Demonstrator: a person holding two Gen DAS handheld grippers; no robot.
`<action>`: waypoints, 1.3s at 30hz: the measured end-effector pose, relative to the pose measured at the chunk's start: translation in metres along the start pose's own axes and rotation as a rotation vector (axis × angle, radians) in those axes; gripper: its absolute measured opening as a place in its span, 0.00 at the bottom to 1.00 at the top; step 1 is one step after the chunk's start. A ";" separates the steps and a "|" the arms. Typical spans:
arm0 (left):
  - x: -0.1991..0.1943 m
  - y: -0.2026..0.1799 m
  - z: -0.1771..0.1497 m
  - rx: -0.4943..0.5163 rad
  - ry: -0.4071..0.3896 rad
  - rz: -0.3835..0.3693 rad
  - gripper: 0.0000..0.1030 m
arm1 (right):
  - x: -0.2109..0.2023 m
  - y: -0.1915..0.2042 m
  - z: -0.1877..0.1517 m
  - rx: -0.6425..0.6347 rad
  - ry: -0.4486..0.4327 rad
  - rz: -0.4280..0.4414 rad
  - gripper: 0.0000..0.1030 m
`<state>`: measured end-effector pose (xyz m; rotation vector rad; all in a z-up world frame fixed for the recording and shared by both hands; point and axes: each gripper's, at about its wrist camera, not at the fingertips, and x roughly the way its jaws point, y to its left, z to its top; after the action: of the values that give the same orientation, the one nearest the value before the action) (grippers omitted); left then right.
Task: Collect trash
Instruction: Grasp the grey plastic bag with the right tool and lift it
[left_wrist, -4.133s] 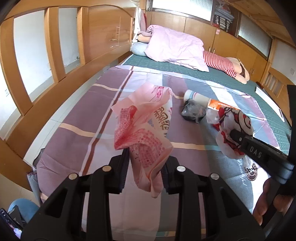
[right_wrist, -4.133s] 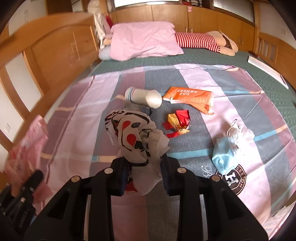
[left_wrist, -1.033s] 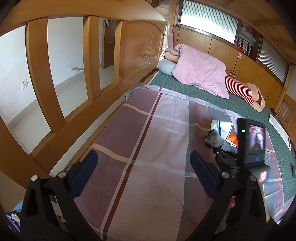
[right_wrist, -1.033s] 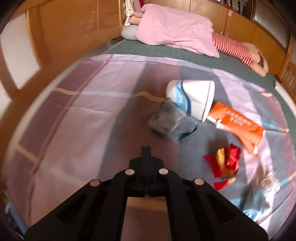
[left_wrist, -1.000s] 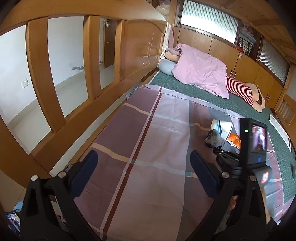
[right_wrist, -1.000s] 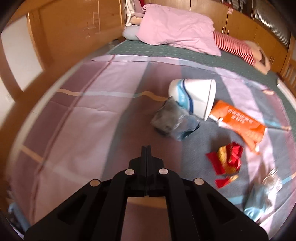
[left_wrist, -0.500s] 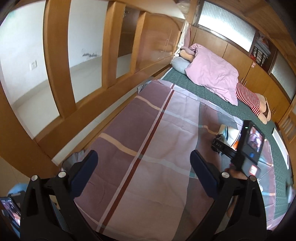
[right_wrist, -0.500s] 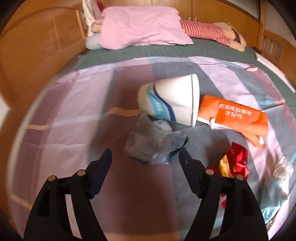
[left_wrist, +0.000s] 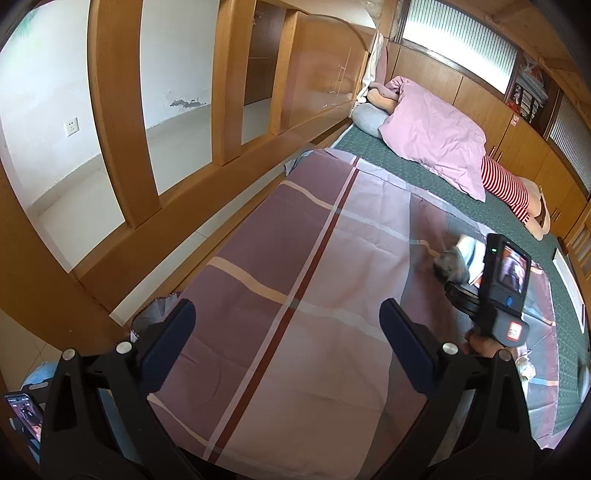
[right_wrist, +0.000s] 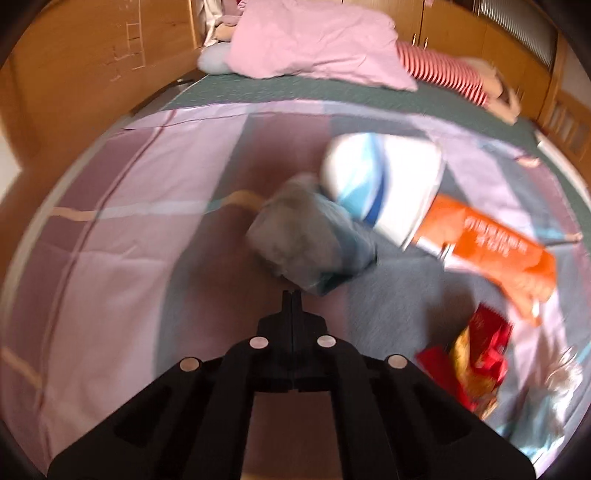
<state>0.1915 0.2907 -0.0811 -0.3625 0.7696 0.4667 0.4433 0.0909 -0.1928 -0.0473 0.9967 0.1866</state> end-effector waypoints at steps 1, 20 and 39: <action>0.001 0.001 0.000 -0.003 0.003 0.001 0.96 | -0.004 0.000 -0.002 0.010 0.008 0.033 0.01; 0.004 0.014 -0.001 -0.082 0.059 -0.034 0.96 | 0.003 0.018 0.022 -0.162 -0.125 -0.150 0.81; 0.019 0.030 -0.001 -0.198 0.100 -0.016 0.96 | 0.005 0.041 -0.063 0.322 0.660 0.977 0.58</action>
<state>0.1871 0.3201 -0.1000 -0.5794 0.8188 0.5147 0.3865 0.1238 -0.2295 0.7281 1.6362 0.9426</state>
